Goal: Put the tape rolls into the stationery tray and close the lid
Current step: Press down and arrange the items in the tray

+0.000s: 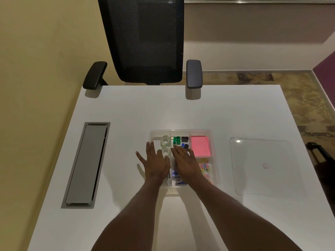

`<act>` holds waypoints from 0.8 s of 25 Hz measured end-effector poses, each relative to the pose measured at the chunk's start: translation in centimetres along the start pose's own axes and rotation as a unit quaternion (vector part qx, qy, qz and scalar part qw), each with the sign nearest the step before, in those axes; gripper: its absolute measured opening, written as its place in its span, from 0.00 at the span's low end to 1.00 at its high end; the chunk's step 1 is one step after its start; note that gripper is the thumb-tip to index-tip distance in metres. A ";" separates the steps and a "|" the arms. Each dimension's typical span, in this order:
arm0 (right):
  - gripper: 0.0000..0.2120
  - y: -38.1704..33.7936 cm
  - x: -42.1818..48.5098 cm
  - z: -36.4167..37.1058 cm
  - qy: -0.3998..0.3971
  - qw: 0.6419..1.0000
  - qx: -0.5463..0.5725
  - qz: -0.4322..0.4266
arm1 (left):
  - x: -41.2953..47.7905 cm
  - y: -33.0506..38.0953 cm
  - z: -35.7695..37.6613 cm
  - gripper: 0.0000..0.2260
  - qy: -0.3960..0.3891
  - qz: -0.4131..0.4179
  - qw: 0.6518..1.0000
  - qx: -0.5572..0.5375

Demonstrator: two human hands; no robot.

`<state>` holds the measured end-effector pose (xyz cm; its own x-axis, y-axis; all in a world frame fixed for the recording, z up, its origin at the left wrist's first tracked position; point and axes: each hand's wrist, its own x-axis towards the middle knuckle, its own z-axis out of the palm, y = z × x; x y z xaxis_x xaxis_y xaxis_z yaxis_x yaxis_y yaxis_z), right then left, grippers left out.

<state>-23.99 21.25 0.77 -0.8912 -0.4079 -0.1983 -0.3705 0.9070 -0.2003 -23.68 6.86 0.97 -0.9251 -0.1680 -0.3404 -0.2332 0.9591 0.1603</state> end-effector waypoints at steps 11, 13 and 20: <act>0.26 -1.7 -6.8 -2.5 0.047 0.997 -0.038 0.047 | -6.6 -2.3 -1.5 0.19 0.063 0.031 0.997 -0.018; 0.26 -2.2 -8.2 -2.6 0.050 0.996 -0.032 0.063 | -8.0 -2.4 -1.6 0.16 0.095 0.051 0.994 -0.019; 0.24 -1.9 -14.3 -2.2 0.071 0.989 0.017 0.126 | -12.4 -1.0 0.1 0.22 0.074 0.100 0.991 -0.043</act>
<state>-11.08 25.59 6.13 -0.9831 -0.1473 -0.1090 -0.1242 0.9729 -0.1951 -11.92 7.97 4.91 -0.9878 -0.0151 -0.1553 -0.0603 0.9549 0.2907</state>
